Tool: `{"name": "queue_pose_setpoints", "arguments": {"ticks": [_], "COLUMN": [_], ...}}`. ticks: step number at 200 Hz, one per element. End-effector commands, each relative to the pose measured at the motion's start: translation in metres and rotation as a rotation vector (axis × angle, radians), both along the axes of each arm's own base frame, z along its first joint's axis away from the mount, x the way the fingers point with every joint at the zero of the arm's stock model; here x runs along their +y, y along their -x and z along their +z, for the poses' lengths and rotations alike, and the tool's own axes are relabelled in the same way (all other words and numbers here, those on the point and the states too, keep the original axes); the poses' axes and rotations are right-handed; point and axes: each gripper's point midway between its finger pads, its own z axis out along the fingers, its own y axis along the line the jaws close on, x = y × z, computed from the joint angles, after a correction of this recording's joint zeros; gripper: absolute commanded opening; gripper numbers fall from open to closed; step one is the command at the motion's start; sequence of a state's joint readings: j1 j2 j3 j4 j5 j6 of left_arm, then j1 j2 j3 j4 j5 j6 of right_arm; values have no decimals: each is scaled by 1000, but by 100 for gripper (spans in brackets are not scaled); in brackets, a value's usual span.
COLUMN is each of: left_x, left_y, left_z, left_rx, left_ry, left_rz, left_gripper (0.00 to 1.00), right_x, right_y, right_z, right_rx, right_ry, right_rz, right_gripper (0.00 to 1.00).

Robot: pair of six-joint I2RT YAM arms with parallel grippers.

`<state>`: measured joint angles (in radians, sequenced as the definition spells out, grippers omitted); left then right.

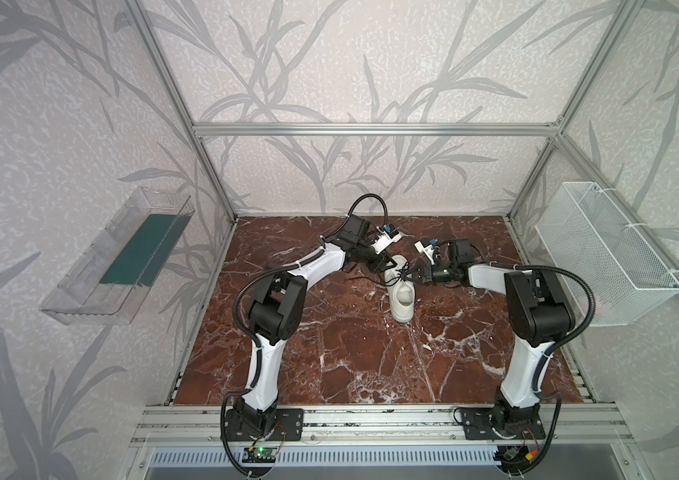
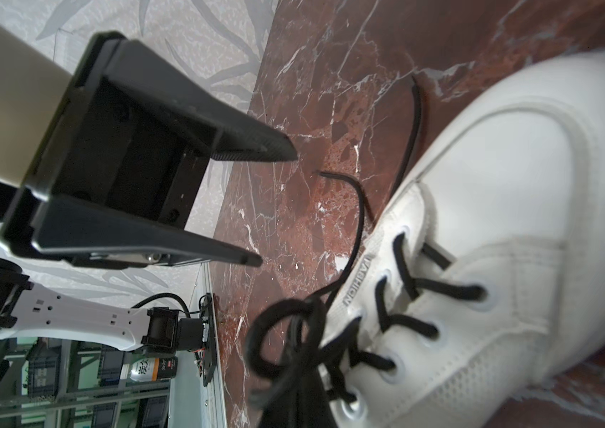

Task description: Tie the shoes

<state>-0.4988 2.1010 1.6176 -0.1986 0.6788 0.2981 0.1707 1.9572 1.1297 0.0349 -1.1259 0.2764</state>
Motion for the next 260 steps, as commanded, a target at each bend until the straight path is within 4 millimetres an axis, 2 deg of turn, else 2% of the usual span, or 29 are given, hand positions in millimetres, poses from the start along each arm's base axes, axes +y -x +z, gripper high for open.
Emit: {"name": "queue_pose_setpoints", "arguments": {"ticks": [1, 41, 103, 233, 260], "left_x": [-20, -31, -28, -34, -34], "left_y": [7, 8, 13, 27, 26], "left_z": [44, 52, 52, 37, 34], "left_rx": [-26, -30, -20, 39, 51], "left_ry": [152, 208, 226, 205, 211], "left_rz": [-31, -37, -39, -54, -44], "left_gripper": [48, 50, 53, 55, 51], "right_x": [4, 3, 3, 4, 4], "right_y": [5, 4, 2, -1, -1], "right_z": [15, 13, 10, 4, 3], "right_rx": [-77, -74, -58, -30, -27], "right_ry": [17, 35, 44, 40, 39], "right_rz": [59, 59, 53, 50, 50], "right_gripper": [0, 0, 0, 0, 0]}}
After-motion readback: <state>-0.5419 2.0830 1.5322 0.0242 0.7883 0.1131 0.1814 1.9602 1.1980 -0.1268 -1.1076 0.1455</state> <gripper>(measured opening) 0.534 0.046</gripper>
